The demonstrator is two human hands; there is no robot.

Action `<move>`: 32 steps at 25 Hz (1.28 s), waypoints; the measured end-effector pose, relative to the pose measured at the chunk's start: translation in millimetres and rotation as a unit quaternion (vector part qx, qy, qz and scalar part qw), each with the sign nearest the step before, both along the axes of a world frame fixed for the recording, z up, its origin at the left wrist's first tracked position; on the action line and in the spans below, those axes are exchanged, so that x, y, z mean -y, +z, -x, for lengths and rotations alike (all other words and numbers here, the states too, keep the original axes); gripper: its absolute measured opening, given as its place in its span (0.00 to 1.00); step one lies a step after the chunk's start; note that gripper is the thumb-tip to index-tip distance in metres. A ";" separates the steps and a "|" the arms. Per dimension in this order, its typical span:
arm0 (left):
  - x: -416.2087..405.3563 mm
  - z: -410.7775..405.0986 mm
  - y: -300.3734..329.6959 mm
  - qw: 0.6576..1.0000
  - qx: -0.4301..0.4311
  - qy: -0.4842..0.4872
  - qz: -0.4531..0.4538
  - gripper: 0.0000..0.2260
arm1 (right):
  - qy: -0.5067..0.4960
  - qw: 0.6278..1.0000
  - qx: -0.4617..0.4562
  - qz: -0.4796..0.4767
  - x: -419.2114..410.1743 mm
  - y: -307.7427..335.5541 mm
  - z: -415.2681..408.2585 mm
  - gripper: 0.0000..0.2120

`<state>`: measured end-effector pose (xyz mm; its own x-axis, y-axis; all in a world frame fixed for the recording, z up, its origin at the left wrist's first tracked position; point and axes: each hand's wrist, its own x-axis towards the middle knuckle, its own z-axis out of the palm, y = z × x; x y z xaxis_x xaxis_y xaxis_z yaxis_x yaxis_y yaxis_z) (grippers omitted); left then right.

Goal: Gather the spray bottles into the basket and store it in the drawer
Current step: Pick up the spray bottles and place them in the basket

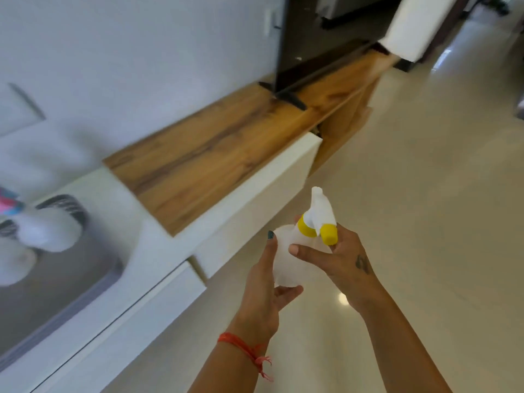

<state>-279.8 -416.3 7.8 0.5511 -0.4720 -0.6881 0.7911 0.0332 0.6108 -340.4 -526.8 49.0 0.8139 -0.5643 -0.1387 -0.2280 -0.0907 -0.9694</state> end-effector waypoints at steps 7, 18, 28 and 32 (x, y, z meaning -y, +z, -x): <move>-113.3 -76.5 9.5 0.982 0.027 0.184 -0.031 0.14 | 0.168 0.982 0.046 0.073 -104.8 -3.8 -122.9 0.17; -243.9 -159.9 -7.7 0.915 0.112 0.360 -0.141 0.14 | 0.393 0.913 0.079 0.077 -237.0 -55.8 -260.3 0.17; -257.8 -180.6 -61.2 0.910 0.039 0.368 -0.188 0.19 | 0.428 0.896 0.042 0.110 -255.1 -130.7 -285.0 0.15; -262.4 -181.0 -72.4 0.911 0.036 0.366 -0.187 0.19 | 0.416 0.898 0.061 0.128 -258.9 -144.2 -279.8 0.14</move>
